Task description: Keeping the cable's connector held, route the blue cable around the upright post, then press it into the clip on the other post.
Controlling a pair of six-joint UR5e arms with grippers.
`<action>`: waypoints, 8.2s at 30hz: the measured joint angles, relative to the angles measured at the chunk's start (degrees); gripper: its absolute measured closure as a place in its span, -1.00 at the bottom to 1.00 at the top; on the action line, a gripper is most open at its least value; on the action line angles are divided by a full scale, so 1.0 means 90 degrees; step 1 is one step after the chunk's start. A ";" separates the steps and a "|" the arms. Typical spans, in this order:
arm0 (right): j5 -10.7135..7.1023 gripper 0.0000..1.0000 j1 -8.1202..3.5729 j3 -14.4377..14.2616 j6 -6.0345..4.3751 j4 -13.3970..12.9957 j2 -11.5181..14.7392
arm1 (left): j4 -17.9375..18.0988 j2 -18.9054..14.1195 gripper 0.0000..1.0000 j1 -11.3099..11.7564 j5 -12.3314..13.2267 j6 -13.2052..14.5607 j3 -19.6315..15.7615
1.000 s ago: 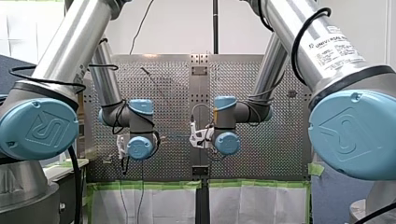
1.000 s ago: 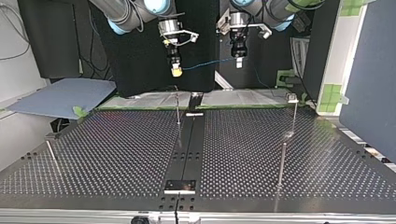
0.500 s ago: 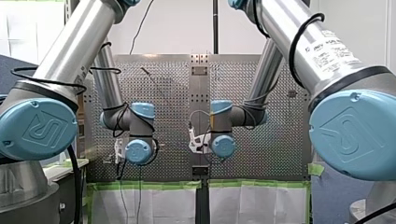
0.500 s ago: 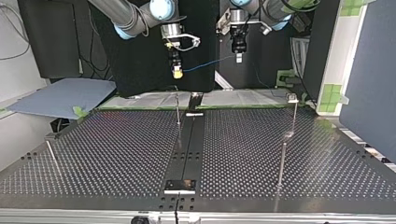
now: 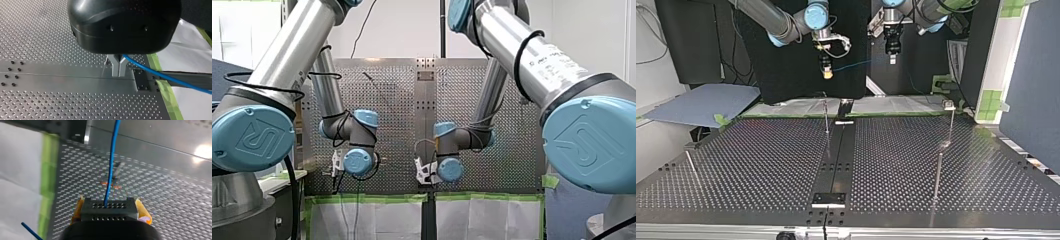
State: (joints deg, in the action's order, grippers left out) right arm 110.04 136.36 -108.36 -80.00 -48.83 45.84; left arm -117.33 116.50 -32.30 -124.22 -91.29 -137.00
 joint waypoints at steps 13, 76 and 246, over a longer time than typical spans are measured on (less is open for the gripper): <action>-0.0055 1.00 -0.0013 -0.0045 -0.0481 -0.0057 0.0419 | -0.0582 -0.0492 1.00 -0.0025 0.0379 -0.0101 0.0057; -0.1508 1.00 0.0042 0.3218 -0.0587 0.3017 0.2187 | -0.4077 -0.3990 1.00 0.2339 0.0545 -0.0759 0.2723; -0.1139 1.00 0.0063 0.4670 -0.0516 0.3357 -0.1125 | -0.6849 -0.0881 -0.96 0.3662 0.2985 -0.2695 0.5918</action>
State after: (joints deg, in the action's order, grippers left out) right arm 99.79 136.93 -66.32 -84.65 -18.62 35.72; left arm -178.97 108.57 0.66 -97.35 -115.55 -83.74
